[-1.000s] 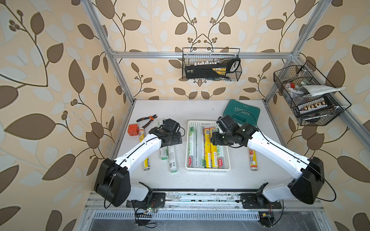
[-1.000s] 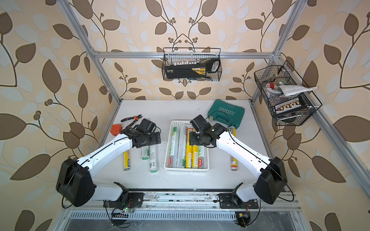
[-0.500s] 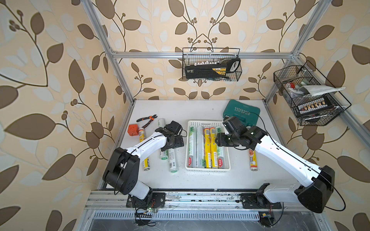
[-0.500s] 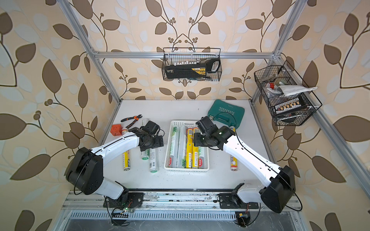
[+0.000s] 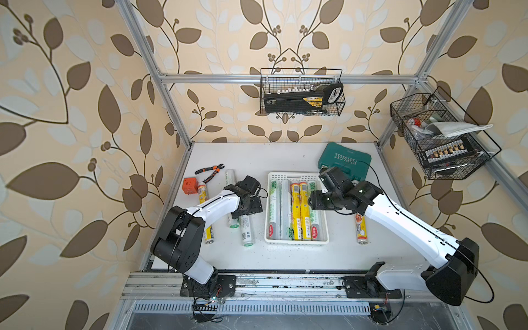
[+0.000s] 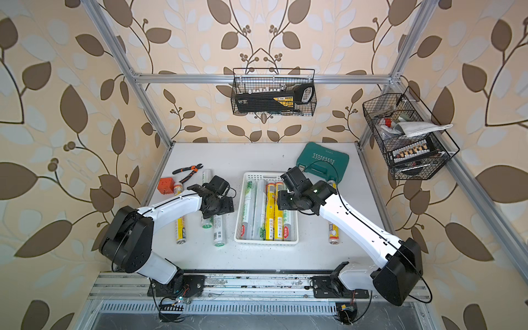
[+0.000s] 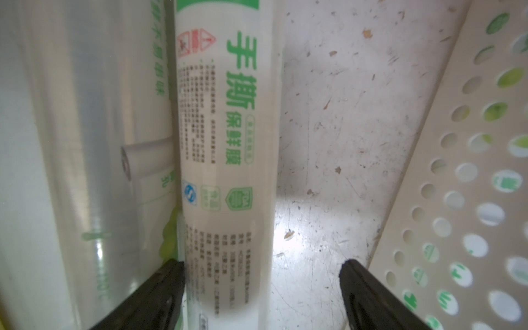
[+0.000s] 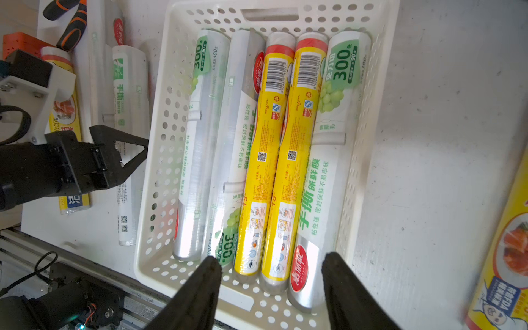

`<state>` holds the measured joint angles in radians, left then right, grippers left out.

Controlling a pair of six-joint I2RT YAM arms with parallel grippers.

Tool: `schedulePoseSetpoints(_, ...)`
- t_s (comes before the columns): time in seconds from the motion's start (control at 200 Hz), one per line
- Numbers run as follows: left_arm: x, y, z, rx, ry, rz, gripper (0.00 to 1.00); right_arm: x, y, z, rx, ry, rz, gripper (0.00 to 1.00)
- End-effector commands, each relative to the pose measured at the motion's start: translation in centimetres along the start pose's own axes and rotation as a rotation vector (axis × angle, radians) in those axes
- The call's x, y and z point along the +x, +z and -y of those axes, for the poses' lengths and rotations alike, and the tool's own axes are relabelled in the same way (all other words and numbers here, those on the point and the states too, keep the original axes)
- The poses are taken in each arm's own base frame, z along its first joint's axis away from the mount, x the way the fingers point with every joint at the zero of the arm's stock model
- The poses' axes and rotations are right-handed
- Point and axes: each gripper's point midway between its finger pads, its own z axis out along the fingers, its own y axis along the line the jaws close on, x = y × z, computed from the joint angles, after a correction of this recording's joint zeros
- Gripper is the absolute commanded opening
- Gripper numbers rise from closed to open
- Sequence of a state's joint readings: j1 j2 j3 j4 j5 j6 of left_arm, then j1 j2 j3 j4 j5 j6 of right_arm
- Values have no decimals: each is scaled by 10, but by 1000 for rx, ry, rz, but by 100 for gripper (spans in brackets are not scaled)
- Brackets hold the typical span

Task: Put the plastic wrap into the basket
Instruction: Pick up the plastic wrap from the center of the board.

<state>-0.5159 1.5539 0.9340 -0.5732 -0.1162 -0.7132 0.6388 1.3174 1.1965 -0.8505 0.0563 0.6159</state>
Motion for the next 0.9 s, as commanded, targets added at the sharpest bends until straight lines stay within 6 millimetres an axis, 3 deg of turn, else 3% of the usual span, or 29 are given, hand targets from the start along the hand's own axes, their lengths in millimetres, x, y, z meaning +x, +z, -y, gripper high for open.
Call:
schedulePoseSetpoints(0.0,3,5,6,52,-10,-13,85,8,1,9,26,-11,-21,60)
schedulePoseSetpoints(0.29,6,11,-1,25,-5,-12,83,16,6,19,53,-29,-50,60)
schedulePoseSetpoints(0.5,15,16,0,61,-3,-27,81,26,9,47,118,-25,-89,60)
schedulePoseSetpoints(0.71,15,18,1,67,5,-28,66,25,2,69,118,25,-80,61)
schedulePoseSetpoints(0.895,6,5,2,62,13,0,53,21,-4,85,125,62,-71,62)
